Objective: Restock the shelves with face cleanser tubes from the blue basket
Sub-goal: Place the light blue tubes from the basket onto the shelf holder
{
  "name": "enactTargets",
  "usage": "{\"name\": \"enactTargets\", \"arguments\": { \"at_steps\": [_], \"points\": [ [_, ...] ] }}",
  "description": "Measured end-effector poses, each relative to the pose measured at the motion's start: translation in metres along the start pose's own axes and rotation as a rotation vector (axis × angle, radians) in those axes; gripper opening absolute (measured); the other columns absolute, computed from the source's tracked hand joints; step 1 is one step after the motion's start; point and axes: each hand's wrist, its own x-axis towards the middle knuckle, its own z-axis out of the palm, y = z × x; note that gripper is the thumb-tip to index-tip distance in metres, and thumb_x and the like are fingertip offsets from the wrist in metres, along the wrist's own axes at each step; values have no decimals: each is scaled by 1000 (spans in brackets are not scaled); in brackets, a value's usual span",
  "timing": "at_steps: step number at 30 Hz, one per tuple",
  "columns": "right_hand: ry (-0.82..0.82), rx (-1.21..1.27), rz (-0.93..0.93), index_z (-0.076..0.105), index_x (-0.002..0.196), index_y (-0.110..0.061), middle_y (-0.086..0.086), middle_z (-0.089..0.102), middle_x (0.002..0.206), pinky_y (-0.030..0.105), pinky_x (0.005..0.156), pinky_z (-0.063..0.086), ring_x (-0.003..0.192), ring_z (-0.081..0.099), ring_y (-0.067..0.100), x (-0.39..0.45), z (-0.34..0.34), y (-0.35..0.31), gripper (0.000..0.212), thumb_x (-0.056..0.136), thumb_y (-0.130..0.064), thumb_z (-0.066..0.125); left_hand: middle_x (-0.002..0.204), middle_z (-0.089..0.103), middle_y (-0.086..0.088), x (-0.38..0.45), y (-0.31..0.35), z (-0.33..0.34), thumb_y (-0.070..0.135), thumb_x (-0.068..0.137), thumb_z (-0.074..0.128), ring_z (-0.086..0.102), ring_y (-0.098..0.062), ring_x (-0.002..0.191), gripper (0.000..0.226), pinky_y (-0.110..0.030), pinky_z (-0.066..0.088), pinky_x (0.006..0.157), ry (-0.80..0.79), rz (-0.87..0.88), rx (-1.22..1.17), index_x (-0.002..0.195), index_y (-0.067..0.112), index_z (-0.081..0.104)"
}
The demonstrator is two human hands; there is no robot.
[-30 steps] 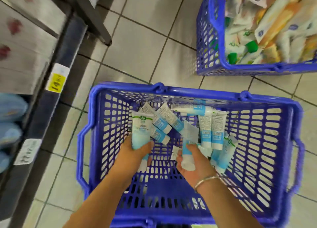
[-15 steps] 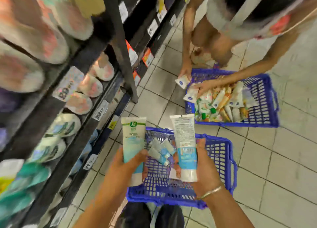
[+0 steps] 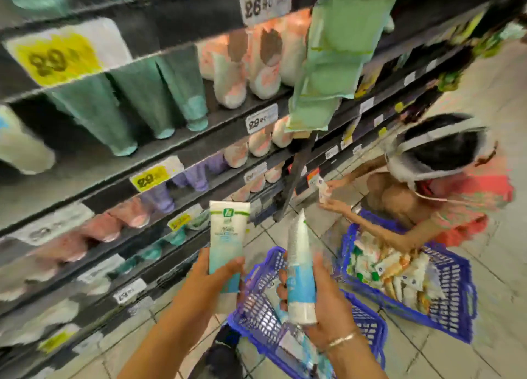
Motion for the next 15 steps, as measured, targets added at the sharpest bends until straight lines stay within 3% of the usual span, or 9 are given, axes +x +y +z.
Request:
{"name": "enactTargets", "arguments": {
  "at_steps": [2, 4, 6, 11, 15],
  "points": [
    [4, -7, -10, 68, 76, -7, 10, 62, 57, 27, 41, 49, 43, 58, 19, -27, 7, 7, 42, 79, -44, 49, 61, 63, -3, -33, -1, -4, 22, 63, 75, 57, -17, 51, 47, -29, 46, 45, 9, 34, 18, 101, 8, 53],
    [-43, -57, -72, 66, 93, -6, 11, 67, 64, 29, 43, 53, 47, 63, 20, -45, 14, 5, 23, 87, -23, 51, 62, 63, -3, -64, 2, -4, 24, 68, 68, 58, -19, 55, 41, -31, 46, 48, 54, 80, -8, 104, 8, 54],
    [-148, -107, -127, 55, 111, -8, 13, 66, 77, 29, 46, 54, 54, 66, 19, -58, 38, 3, 24, 87, -8, 50, 65, 64, -4, -95, 10, -9, 18, 77, 64, 60, -19, 56, 30, -31, 48, 49, 142, 138, -65, 105, 12, 55],
    [-341, -201, -20, 55, 104, -9, 12, 63, 78, 26, 51, 56, 60, 65, 19, -104, 89, 38, 16, 94, -7, 42, 73, 67, -7, -189, 13, -46, 20, 69, 62, 63, -14, 56, 39, -29, 52, 49, 325, 253, -252, 107, 13, 56],
    [-389, -286, 55, 54, 100, -7, 13, 61, 78, 30, 52, 54, 66, 60, 24, -141, 105, 66, 14, 96, -9, 41, 69, 69, -4, -251, 2, -67, 17, 68, 64, 66, -14, 57, 35, -28, 53, 47, 437, 305, -404, 102, 15, 59]
  ]
}}
